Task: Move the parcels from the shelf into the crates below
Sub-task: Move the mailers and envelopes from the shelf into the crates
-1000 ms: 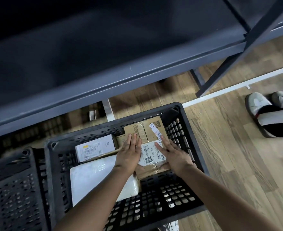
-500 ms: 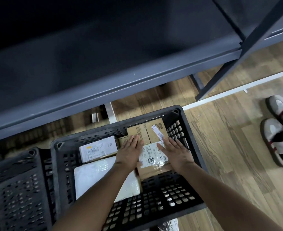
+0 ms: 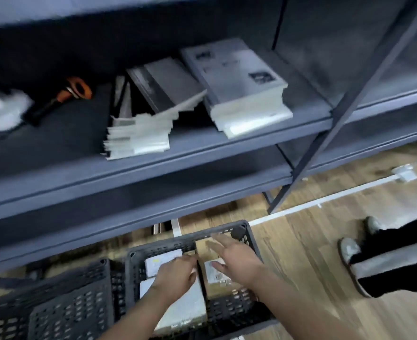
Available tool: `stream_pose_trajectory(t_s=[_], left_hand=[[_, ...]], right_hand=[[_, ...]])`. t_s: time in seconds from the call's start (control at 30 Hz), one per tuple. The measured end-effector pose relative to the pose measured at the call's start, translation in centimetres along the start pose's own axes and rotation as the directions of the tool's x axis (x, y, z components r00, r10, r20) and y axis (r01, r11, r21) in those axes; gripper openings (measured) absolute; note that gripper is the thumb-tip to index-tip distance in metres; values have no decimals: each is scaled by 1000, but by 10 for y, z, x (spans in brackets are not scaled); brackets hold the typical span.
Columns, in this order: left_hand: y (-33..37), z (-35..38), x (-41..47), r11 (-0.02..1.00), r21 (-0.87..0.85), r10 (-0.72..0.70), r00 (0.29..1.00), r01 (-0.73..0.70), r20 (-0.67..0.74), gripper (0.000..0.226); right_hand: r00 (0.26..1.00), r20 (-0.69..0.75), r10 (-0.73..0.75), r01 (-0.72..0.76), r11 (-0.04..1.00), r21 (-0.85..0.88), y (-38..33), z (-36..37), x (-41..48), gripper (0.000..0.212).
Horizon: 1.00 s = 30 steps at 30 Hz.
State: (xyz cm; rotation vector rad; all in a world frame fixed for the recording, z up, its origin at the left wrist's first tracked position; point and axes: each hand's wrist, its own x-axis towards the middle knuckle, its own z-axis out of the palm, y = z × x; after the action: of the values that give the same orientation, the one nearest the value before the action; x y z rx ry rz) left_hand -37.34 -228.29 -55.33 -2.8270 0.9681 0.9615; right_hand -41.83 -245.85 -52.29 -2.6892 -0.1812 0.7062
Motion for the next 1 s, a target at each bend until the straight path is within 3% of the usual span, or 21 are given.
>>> stream_pose_trajectory(t_s=[0.2,0.47,0.63,1.0], left_hand=[[-2,-153,-117,998,-59,-46,970,33,-240,45],[-31,-326,-258,996,7,-75,853,92,-516,40],[-50,-380,-318,988,-40,-139,763,147,-631,38],[-86,-452,-406,916,-211,-372,526,341,-765,35]], right_hand=[[970,-235,-58,61,998,6,-105,-158,-71,55],[899,-407,-163,114,983,-142,-222,-313,-124,50],[827,-501,-256,169,962,-212,-268,-367,-124,49],[734,-536,-418,322,908,-267,-326,-463,-103,50]])
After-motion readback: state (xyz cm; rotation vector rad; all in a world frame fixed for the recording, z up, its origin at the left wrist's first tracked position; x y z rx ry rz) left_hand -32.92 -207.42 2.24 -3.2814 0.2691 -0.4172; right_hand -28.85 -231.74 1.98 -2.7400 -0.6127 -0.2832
